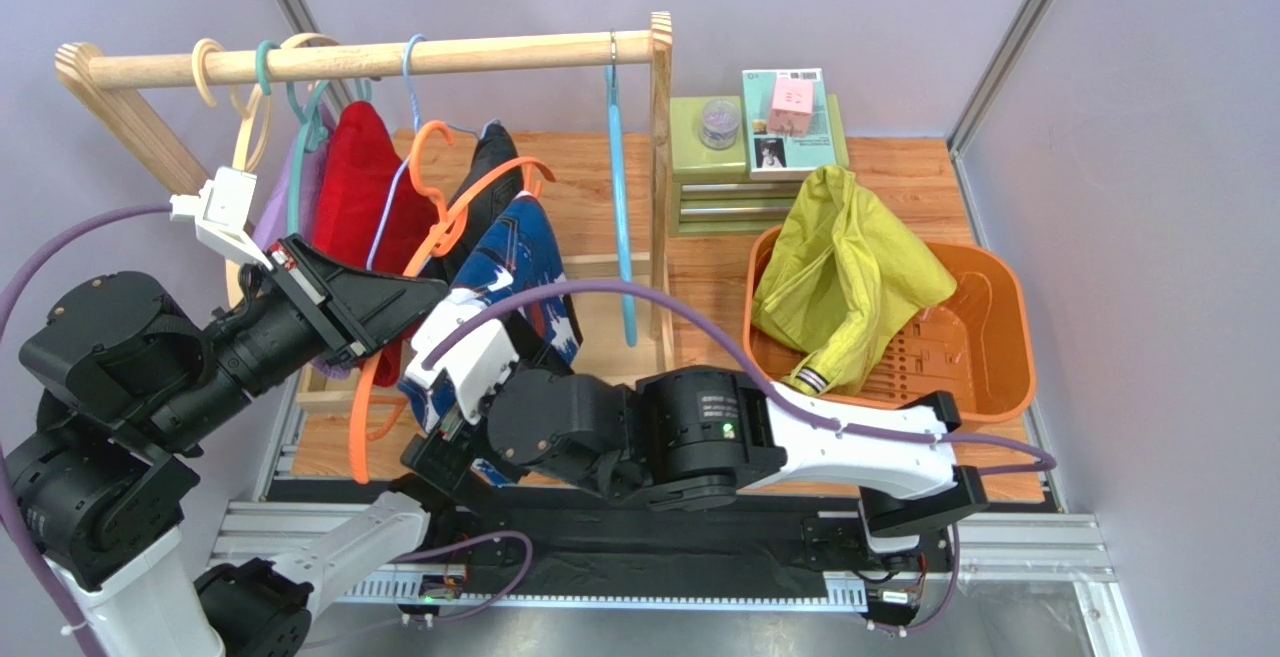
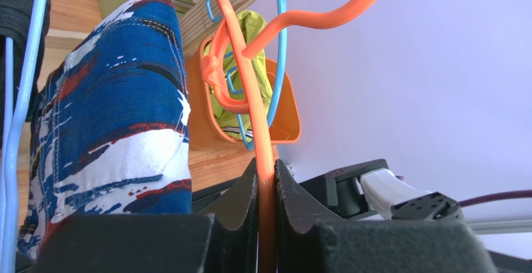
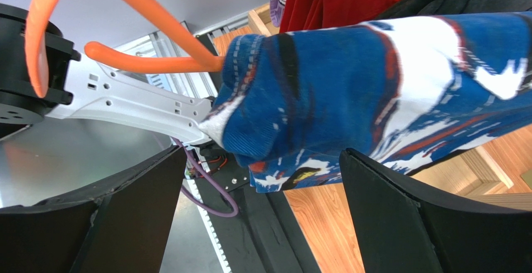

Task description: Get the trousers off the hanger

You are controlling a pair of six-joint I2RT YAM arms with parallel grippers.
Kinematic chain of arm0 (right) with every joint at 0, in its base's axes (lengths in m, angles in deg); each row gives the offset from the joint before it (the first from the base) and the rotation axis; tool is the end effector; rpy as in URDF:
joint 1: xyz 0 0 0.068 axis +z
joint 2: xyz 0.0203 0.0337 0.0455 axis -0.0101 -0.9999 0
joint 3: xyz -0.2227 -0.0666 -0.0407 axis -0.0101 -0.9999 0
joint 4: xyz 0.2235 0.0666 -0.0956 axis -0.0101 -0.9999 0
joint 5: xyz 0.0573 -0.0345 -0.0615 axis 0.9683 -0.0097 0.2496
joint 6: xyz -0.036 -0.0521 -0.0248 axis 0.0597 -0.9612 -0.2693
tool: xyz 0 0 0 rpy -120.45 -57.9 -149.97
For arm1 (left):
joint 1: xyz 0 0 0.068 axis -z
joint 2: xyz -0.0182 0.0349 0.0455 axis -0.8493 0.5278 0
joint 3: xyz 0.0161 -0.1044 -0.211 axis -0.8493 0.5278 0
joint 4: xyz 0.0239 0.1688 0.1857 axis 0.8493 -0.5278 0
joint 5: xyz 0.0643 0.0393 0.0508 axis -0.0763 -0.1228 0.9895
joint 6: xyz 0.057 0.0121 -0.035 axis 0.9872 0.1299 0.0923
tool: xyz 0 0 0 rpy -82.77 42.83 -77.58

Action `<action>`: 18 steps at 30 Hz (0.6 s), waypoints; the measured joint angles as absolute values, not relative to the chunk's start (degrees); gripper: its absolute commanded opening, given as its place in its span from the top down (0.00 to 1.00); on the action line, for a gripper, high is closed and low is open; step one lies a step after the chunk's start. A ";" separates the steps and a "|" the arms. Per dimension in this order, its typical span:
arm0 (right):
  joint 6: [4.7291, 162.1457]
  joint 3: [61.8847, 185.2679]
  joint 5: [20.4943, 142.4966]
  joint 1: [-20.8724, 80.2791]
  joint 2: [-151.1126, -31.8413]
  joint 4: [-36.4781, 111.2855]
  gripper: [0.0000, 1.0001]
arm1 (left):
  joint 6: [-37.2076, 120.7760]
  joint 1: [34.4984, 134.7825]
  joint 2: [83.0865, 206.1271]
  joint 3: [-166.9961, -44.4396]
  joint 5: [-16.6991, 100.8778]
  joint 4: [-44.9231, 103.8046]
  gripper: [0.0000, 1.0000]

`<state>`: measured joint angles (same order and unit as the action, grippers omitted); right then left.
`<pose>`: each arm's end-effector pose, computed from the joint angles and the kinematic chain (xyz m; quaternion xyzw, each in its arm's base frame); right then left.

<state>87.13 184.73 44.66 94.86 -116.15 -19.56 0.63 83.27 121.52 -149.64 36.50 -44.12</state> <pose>-0.0003 0.3614 0.4489 -0.4508 0.7012 0.2725 0.4804 0.0470 -0.0364 0.5125 -0.1012 0.7448 -0.4812 0.4512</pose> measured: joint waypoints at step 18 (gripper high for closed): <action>86.16 187.27 21.41 96.56 -123.84 -16.35 0.00 | -0.96 83.24 120.93 -148.09 34.95 -43.62 1.00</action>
<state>86.16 187.27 21.41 96.56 -123.84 -16.35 -0.96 83.24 120.93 -148.09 34.95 -43.62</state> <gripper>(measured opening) 0.998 0.148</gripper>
